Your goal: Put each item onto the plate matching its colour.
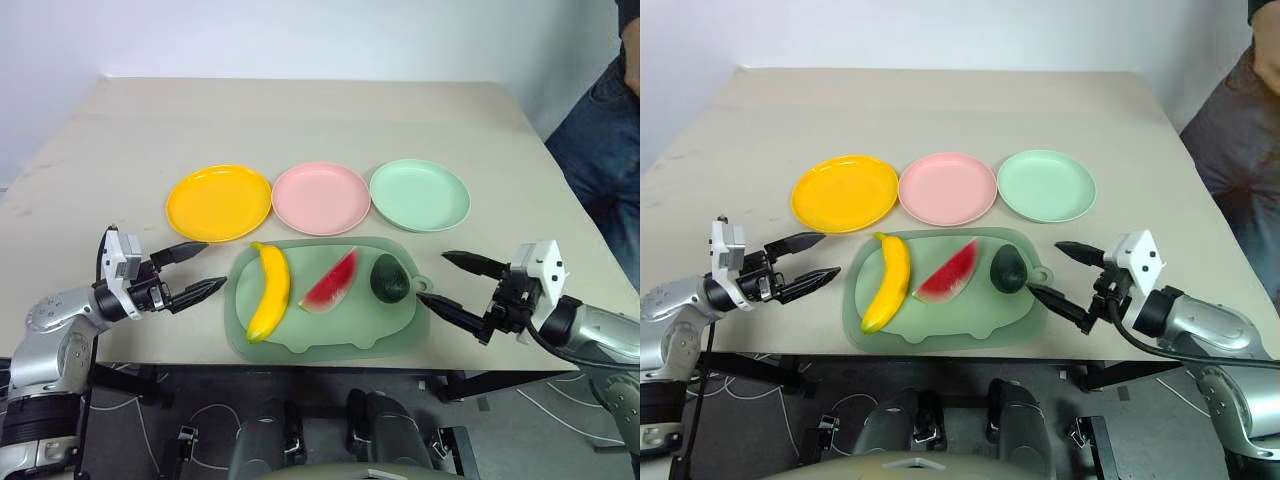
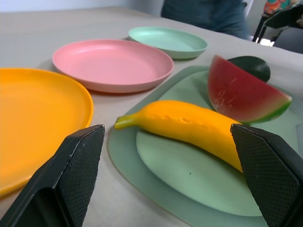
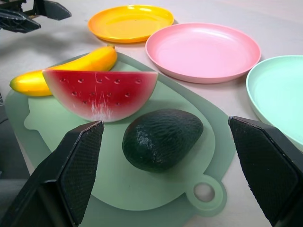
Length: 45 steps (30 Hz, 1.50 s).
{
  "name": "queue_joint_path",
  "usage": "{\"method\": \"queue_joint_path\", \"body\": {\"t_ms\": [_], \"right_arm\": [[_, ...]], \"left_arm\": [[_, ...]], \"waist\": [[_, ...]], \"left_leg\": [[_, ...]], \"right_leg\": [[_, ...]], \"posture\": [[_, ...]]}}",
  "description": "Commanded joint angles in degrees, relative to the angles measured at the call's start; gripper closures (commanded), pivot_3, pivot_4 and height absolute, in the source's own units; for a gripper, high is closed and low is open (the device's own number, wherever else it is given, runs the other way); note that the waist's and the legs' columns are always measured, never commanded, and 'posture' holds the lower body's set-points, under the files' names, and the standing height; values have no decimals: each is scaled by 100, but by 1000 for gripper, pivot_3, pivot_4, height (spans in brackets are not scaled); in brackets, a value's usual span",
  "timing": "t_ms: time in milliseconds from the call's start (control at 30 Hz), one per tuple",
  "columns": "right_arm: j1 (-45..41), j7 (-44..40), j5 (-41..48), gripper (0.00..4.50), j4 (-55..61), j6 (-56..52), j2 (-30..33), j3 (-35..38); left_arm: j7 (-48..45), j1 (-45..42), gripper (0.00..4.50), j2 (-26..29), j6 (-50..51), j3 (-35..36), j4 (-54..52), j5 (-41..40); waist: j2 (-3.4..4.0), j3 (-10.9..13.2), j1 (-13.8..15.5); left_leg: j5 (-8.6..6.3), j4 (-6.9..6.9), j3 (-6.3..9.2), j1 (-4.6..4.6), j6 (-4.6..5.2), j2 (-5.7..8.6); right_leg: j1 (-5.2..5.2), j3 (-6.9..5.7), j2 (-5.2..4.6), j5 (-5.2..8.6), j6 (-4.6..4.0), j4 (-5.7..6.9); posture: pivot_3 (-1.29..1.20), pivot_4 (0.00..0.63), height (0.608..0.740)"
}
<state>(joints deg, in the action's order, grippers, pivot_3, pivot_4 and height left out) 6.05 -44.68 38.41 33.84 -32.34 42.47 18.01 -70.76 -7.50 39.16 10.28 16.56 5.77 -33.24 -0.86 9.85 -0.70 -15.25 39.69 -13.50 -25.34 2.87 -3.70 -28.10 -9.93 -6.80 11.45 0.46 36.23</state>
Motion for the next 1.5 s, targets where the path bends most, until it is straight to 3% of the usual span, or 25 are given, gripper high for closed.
{"method": "queue_joint_path", "body": {"t_ms": [33, 467, 800, 933, 1133, 1500], "right_arm": [[-170, 167, 150, 0, 281, -106, -25, -86], [-620, 561, 482, 0, 252, -803, 117, -128], [-978, 1454, 973, 0, 219, -1978, 65, -176], [-1364, 2082, 1249, 0, 30, -2437, -422, -299], [-1687, 2390, 1479, 0, -203, -2991, -629, -538], [-2162, 3241, 1303, 0, -558, -3660, -1329, -1020]], "left_arm": [[34, -32, 30, 32, 35, 88, -226, -121], [99, -354, 30, -179, 66, -200, -197, -15], [-52, -553, 30, -187, 66, -326, 23, -9], [-106, -601, 30, -142, -8, -312, 128, 10], [-77, -543, 30, -210, -30, -380, 54, 15], [-92, -335, 30, -223, -206, -336, 99, 39]], "waist": [[0, 0, -3], [0, 0, 2], [0, 0, -5], [0, -1, -15], [0, -2, -11], [1, -3, -16]], "left_leg": [[0, 0, 0, 0, 0, 0], [0, 0, -1, -1, 0, 0], [0, 1, -2, -1, 0, 0], [1, 1, -2, -1, -1, -1], [0, 1, -5, -3, 0, 0], [1, 0, -14, -4, -1, -1]], "right_leg": [[0, 0, 0, 0, 0, 0], [0, 0, 0, -2, -4, 0], [1, 0, 1, -4, -6, 1], [0, 0, 2, -12, -18, 2], [-1, 0, 0, -14, -20, 2], [-9, 5, 1, -15, -21, 7]], "posture": [[0, 150, 696], [0, 150, 696], [0, 150, 696], [0, 150, 696], [0, 150, 696], [0, 150, 696]]}}
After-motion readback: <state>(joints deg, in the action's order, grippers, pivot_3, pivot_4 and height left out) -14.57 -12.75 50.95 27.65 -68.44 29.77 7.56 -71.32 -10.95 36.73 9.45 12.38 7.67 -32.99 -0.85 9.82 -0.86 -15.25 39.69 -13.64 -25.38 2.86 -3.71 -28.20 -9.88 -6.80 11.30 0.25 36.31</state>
